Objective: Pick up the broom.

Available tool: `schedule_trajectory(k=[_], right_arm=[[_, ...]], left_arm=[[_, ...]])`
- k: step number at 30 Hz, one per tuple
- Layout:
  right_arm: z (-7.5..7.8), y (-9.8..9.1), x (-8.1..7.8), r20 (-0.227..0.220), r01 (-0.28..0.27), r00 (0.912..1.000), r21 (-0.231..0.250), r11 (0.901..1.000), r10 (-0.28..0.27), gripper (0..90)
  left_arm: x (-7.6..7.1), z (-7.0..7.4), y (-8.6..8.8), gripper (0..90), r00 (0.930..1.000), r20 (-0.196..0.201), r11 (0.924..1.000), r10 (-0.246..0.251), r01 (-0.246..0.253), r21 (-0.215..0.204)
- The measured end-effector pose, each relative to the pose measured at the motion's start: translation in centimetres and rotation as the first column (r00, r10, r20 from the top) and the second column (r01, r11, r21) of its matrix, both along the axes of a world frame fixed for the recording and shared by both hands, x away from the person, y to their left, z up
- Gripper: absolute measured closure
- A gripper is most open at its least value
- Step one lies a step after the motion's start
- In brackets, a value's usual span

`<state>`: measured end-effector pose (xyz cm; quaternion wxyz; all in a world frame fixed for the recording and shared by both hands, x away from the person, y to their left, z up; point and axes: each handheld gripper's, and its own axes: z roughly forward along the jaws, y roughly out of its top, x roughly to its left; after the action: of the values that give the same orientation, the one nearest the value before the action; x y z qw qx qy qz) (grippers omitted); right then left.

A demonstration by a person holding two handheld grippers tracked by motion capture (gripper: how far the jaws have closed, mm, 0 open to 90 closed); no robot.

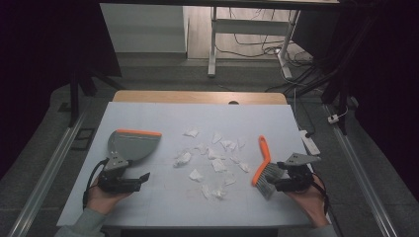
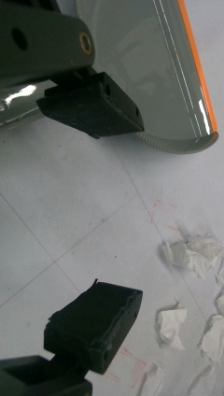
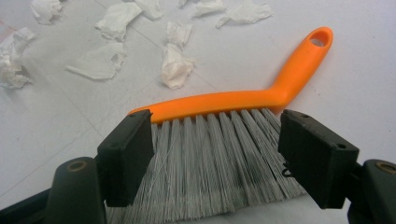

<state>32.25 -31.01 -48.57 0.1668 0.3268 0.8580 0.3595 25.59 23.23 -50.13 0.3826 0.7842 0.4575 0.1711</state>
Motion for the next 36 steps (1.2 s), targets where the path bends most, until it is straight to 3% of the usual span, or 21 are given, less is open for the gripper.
schedule_trajectory(k=[19, 26, 27, 31, 36], right_arm=[[0.0, 0.4, -0.1, 0.011, -0.001, 0.9999, -0.034, 0.9994, 0.001, 27.4], [0.5, 1.0, 0.0, -0.023, -0.012, 0.9997, -0.038, 0.9992, 0.011, 27.5], [0.6, 1.3, 0.1, -0.045, -0.021, 0.9988, -0.047, 0.9987, 0.019, 27.6], [1.1, 1.9, 0.3, -0.05, -0.012, 0.9987, -0.082, 0.9966, 0.008, 27.7], [2.0, 2.3, 0.7, -0.071, -0.002, 0.9974, -0.069, 0.9976, -0.003, 28.7]], left_arm=[[0.0, -0.2, -0.1, 19.5, 1.0, 0.005, 1.0, -0.001, 0.001, 0.005], [-0.1, -0.2, 0.0, 19.5, 0.9998, 0.016, 0.9999, 0.006, -0.006, 0.013], [0.0, -0.3, 0.0, 19.6, 0.9999, 0.015, 0.9999, 0.005, -0.005, 0.014], [0.1, -0.4, 0.1, 19.7, 0.9999, 0.013, 0.9999, -0.001, 0.001, 0.015], [0.2, -0.4, 0.1, 19.9, 0.9999, 0.014, 0.9999, -0.003, 0.003, 0.013]])
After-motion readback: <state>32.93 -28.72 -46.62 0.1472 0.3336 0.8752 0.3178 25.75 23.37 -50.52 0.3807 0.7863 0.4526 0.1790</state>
